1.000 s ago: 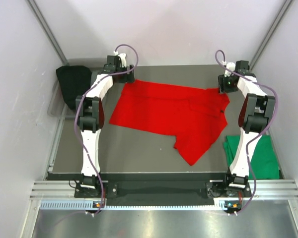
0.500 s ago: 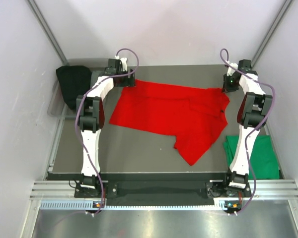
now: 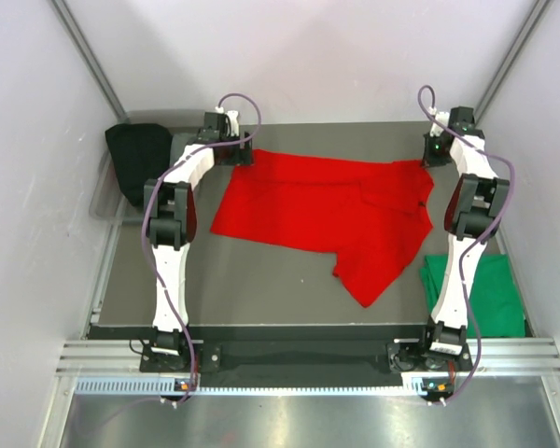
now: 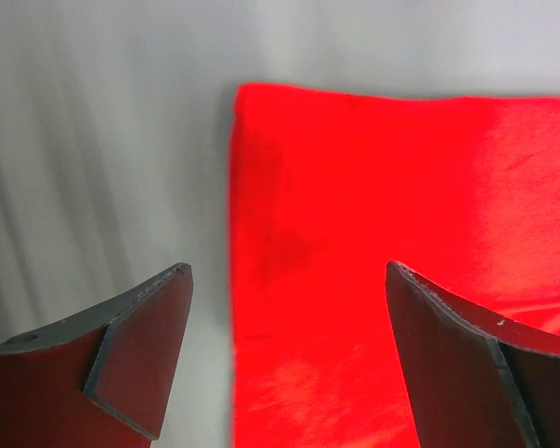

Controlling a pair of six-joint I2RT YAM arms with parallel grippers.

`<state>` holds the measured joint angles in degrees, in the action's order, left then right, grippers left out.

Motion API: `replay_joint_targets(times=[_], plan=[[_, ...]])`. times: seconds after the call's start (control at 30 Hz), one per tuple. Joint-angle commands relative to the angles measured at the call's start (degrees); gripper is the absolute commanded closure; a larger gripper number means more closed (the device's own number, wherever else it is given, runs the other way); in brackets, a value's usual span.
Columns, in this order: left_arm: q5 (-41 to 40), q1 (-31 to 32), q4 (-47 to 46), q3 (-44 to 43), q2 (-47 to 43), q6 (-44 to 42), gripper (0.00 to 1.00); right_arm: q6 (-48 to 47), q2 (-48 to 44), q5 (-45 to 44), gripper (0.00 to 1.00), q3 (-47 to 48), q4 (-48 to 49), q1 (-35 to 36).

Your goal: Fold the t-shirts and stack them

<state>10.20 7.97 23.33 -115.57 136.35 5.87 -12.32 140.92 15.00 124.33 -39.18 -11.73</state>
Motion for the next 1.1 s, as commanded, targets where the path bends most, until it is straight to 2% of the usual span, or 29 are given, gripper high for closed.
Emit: replay_joint_targets(times=[0.0, 0.17, 0.27, 0.37, 0.4, 0.5, 0.53, 0.6, 0.67, 0.8, 0.93, 1.07], plan=[[-1.9, -0.1, -3.0, 1.1, -6.1, -0.2, 0.12, 2.1, 1.5, -3.3, 1.00, 6.0, 5.7, -0.5], [-2.6, -0.1, -4.0, 3.6, -9.8, -0.8, 0.11, 4.1, 4.8, -3.6, 1.00, 12.8, 7.6, -0.1], [-1.8, -0.1, -4.3, 4.0, -11.0, -0.9, 0.11, 4.3, 5.1, -4.0, 0.97, 13.5, 8.9, 0.5], [-1.6, -0.1, -4.8, 2.3, -10.5, -1.1, 0.10, 4.9, 4.5, -4.2, 0.87, 12.2, 9.3, 0.7], [-1.9, -0.1, -4.5, 0.7, -9.5, -1.2, 0.10, 5.0, 3.9, -4.2, 0.71, 11.3, 9.6, 0.7], [-2.8, -0.1, -0.1, -7.4, -4.6, -1.7, 0.14, 5.1, -1.6, -5.6, 0.53, 2.2, 13.9, 0.5], [-2.5, -0.1, 0.9, -8.5, -3.8, -1.4, 0.15, 4.5, -5.6, -6.9, 0.51, -3.4, 15.3, 0.3], [-1.2, 0.1, -0.5, -5.7, -5.4, -0.9, 0.16, 3.7, -10.1, -8.7, 0.47, -8.2, 18.7, -0.3], [-1.1, 0.7, -3.9, 1.3, -10.4, -1.8, 0.17, 2.7, -18.1, -10.1, 0.45, -16.5, 22.6, -0.9], [-3.9, 2.8, -4.9, 9.1, -20.2, -9.8, 0.17, -3.7, -32.9, -6.8, 0.44, -30.4, 26.8, -2.5], [-6.5, 4.3, -2.2, 18.2, -27.1, -16.1, 0.18, -16.2, -48.2, 5.9, 0.44, -42.0, 20.9, -2.2], [-4.2, 4.4, 1.0, 25.9, -32.8, -17.4, 0.18, -30.3, -58.4, 12.3, 0.45, -54.4, 8.3, -1.4]])
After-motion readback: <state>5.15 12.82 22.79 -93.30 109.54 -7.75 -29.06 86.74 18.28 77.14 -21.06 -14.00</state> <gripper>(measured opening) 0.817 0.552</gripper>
